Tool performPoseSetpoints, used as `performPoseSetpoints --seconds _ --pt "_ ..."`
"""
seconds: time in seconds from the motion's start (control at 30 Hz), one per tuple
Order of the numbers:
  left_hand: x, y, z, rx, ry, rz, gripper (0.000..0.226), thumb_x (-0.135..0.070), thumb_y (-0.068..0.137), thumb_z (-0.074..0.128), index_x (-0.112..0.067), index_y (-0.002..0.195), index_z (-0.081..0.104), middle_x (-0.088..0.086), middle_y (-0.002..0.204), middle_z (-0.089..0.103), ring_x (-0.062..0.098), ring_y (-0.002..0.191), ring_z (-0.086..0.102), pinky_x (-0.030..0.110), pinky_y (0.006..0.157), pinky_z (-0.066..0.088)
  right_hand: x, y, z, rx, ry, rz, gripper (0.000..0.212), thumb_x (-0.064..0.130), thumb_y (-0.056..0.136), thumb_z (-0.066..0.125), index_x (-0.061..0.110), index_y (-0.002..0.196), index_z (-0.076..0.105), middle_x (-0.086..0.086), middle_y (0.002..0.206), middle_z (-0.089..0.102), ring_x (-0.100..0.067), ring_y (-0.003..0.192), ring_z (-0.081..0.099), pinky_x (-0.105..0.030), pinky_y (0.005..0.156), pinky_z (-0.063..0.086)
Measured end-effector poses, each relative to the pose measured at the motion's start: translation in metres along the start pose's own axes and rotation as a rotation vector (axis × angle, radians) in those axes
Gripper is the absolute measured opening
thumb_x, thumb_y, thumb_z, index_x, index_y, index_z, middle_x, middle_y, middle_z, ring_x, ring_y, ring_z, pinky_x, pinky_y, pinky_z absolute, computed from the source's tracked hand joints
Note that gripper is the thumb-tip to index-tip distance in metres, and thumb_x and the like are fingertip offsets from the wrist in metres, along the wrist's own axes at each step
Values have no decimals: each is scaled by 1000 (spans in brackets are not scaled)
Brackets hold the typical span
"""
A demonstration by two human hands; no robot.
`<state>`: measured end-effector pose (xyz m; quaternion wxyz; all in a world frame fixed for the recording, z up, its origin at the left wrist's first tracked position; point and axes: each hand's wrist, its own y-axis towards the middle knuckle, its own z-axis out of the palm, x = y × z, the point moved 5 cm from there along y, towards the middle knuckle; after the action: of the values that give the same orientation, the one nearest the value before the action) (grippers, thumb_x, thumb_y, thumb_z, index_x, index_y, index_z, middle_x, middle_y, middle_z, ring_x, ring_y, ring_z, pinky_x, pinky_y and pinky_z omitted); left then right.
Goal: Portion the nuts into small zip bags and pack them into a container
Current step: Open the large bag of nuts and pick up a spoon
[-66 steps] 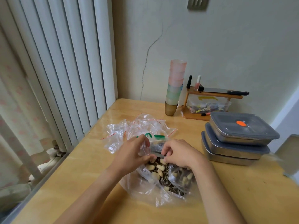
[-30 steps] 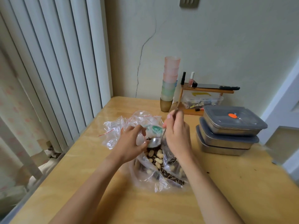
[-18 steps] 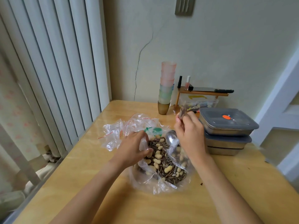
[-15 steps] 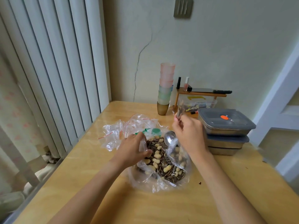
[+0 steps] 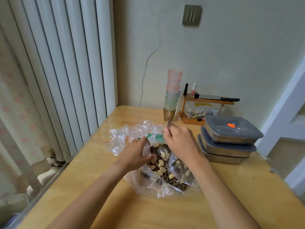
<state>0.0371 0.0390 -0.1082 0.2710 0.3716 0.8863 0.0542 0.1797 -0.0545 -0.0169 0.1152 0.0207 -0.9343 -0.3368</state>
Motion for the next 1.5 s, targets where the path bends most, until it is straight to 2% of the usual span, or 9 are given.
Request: performPoseSetpoints --seconds 0.1,0.2,0.3,0.47,0.63,0.9,1.17,1.33,1.5 --pt "-2 0 -1 2 9 32 48 -56 87 69 -21 115 52 -2 108 62 19 101 52 37 85 45 -7 -3 10 73 135 170 38 25 108 42 5 82 60 -6 62 63 -17 52 66 -39 52 56" --pt "-3 0 1 17 -12 26 51 -61 85 69 -21 114 54 -3 110 62 18 102 53 39 88 47 -17 -11 20 86 331 374 33 22 110 40 6 90 61 -5 62 67 -5 47 67 -25 50 58" --pt "2 -1 5 29 -24 -12 59 -69 81 67 -22 114 52 -3 106 62 19 97 53 39 86 48 -32 -24 29 11 543 592 31 20 110 44 5 92 64 -9 63 71 -14 50 70 -21 49 55" --pt "6 -2 6 32 -16 -46 72 -79 73 63 -21 115 51 -1 106 62 19 95 52 37 83 46 -53 -48 45 -12 746 864 29 21 109 46 5 95 65 -10 65 75 -28 60 75 -40 66 63" --pt "7 -1 -1 31 -70 -37 76 -80 69 61 -20 115 52 -3 112 60 17 99 50 34 80 43 -65 -45 20 -122 603 840 28 21 107 44 10 90 63 -5 59 72 -31 56 70 -41 61 60" --pt "-7 11 5 -17 152 -42 65 -60 67 83 -27 115 56 -6 111 50 17 106 37 33 93 40 -65 -23 -19 -224 425 727 34 24 109 44 6 86 62 -6 57 69 -10 39 62 -13 41 44" --pt "-21 24 9 82 102 -105 75 -62 65 85 -17 114 50 -4 99 65 19 93 55 34 73 42 -52 -17 -21 -212 401 702 35 25 108 43 6 86 62 -2 52 68 -15 41 65 -16 44 46" --pt "-19 27 7 128 -8 -180 75 -53 65 89 -13 114 49 -1 96 62 23 88 59 40 78 54 -46 -11 -26 -225 346 619 37 30 108 43 16 79 61 3 49 66 -11 46 65 -37 68 59" --pt "-18 27 7 208 23 -205 71 -62 65 86 -9 102 58 6 95 66 23 85 60 38 72 49 -43 -6 -27 -193 338 603 37 26 108 44 15 78 61 0 49 66 -10 39 62 -24 54 54"
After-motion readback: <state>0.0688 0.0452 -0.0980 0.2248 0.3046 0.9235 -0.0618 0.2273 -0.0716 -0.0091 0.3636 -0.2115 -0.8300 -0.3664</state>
